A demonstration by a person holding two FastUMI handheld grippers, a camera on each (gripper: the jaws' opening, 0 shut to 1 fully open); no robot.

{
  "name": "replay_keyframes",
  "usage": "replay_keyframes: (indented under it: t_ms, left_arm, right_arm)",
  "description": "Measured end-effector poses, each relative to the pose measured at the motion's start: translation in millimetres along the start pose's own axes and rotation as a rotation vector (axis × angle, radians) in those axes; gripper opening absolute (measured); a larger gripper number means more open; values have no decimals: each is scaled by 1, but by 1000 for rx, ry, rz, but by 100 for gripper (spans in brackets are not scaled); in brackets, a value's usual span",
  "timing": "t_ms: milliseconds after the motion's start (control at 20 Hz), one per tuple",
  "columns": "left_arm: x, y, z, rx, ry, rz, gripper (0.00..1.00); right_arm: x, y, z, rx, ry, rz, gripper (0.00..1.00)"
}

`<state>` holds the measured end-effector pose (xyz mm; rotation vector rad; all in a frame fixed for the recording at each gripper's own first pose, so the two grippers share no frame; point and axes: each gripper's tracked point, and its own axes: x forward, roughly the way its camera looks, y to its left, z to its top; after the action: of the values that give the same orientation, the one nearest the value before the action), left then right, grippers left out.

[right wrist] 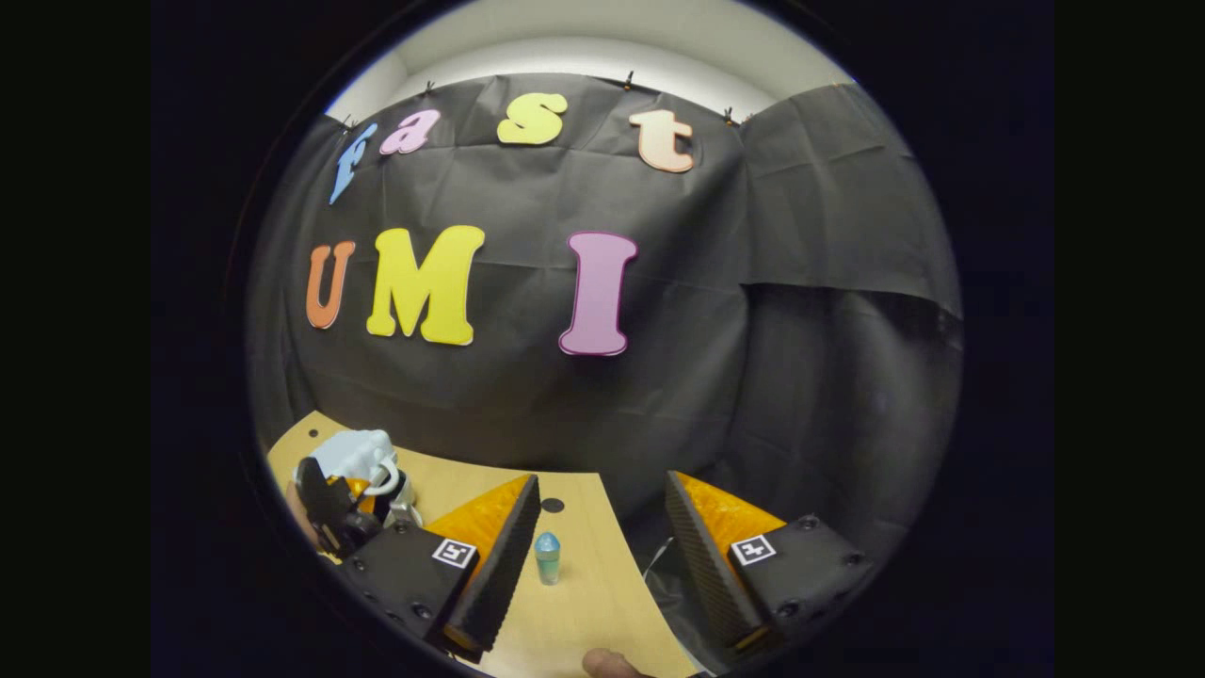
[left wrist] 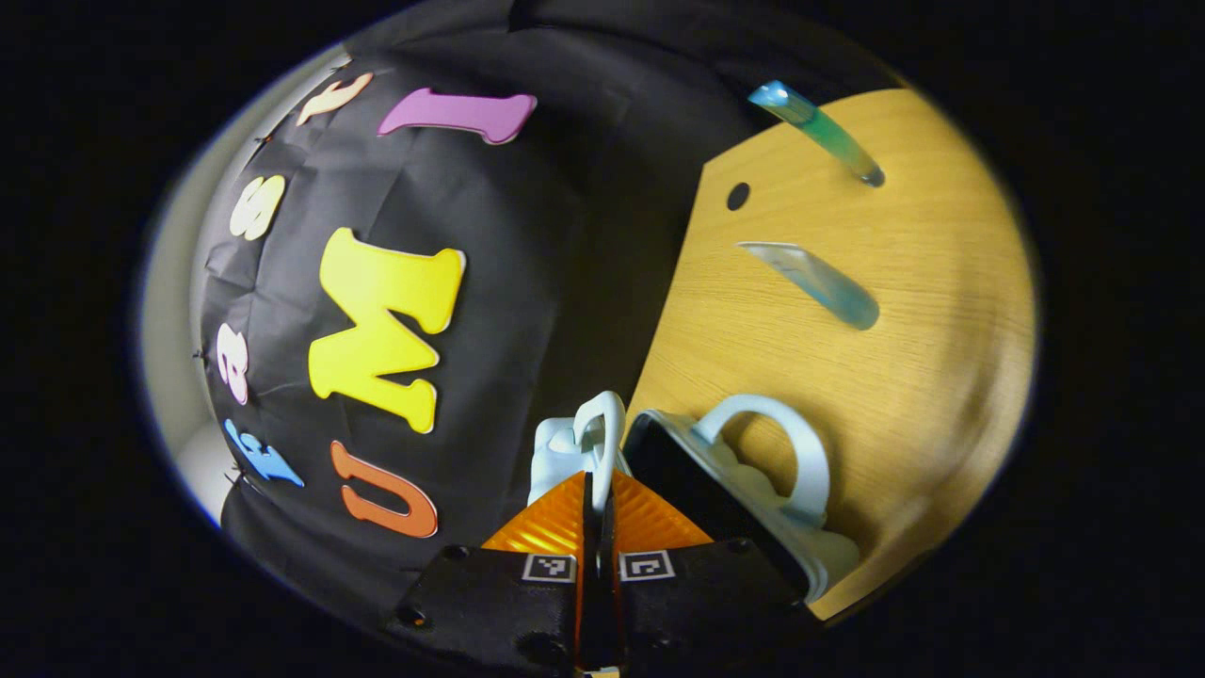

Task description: First open the suitcase, pack the skin care products into it, and then close the suitcase.

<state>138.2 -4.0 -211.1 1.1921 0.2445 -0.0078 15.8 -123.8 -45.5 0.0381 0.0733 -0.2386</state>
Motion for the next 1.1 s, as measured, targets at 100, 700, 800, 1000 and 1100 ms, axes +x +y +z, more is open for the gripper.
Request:
replay_keyframes:
  t_ms: [100,700,800,1000,1100]
  left_arm:
    - [-5,33,-13,-80,-15,18,3]
    - [-23,190,-233,-423,65,86,2]
    - [-19,192,-268,-438,71,81,2]
    - [-1,186,-329,-468,97,67,3]
    - [12,180,-357,-487,116,46,3]
  right_arm:
    - [-8,18,10,4,-19,-8,80]
    - [-48,176,42,-48,-75,54,79]
    - [-53,199,42,-67,-79,74,79]
    - [-61,227,38,-92,-65,101,79]
    - [-64,231,35,-92,-44,100,79]
